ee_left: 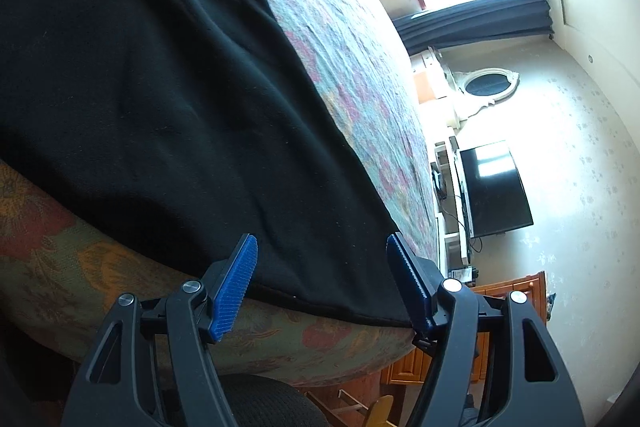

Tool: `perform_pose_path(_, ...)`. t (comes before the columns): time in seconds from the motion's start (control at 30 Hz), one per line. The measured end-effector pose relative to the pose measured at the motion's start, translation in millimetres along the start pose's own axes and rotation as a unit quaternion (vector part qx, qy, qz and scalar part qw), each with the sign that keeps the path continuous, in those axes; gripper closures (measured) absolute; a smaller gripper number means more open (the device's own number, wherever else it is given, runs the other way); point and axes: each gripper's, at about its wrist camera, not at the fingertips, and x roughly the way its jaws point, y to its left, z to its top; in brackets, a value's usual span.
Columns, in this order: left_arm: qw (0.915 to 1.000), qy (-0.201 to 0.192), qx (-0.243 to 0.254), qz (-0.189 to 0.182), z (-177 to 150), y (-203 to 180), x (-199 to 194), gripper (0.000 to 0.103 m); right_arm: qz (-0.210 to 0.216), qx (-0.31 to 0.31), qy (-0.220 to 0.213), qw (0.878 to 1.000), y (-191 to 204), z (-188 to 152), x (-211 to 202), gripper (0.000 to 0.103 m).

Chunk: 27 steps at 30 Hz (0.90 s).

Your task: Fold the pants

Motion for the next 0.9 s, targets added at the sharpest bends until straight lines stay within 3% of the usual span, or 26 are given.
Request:
perform_pose_path(0.1,0.9999,0.003,-0.015,0.000,-1.1,4.5,2.5,0.036,0.052,0.040,-0.011,0.998,-9.6,12.8,0.6,0.020)
perform_pose_path(0.17,0.9999,0.008,-0.009,0.001,-1.1,1.8,4.1,0.036,0.059,0.045,-0.005,0.997,-9.9,17.9,-0.6,0.020)
perform_pose_path(0.3,0.9999,0.012,0.000,-0.008,-0.5,-1.8,2.6,0.036,-0.008,-0.022,-0.019,1.000,0.1,18.4,-24.4,0.022)
perform_pose_path(0.4,0.9999,0.012,0.006,-0.001,0.5,-0.2,6.6,0.034,-0.003,-0.014,-0.001,1.000,-6.1,18.9,-24.9,0.022)
perform_pose_path(0.53,0.9997,0.022,-0.001,-0.005,-1.0,-0.3,13.8,0.033,0.032,-0.022,0.029,0.999,-6.0,13.5,-12.2,0.019)
perform_pose_path(0.7,0.9989,0.040,0.023,-0.005,-1.7,-11.3,24.3,0.033,0.045,-0.028,0.020,0.998,5.2,24.9,-9.4,0.017)
perform_pose_path(0.83,0.9981,0.054,0.026,-0.011,-3.9,-17.8,32.5,0.033,0.098,-0.074,0.016,0.992,27.7,24.9,-18.6,0.017)
perform_pose_path(0.87,0.9979,0.057,0.028,-0.012,-4.5,-17.7,33.8,0.033,0.083,-0.083,0.021,0.993,31.9,26.2,-17.3,0.017)
perform_pose_path(0.9,0.9977,0.060,0.030,-0.010,-5.1,-17.8,35.6,0.033,0.042,-0.086,0.028,0.995,32.3,29.0,-14.0,0.017)
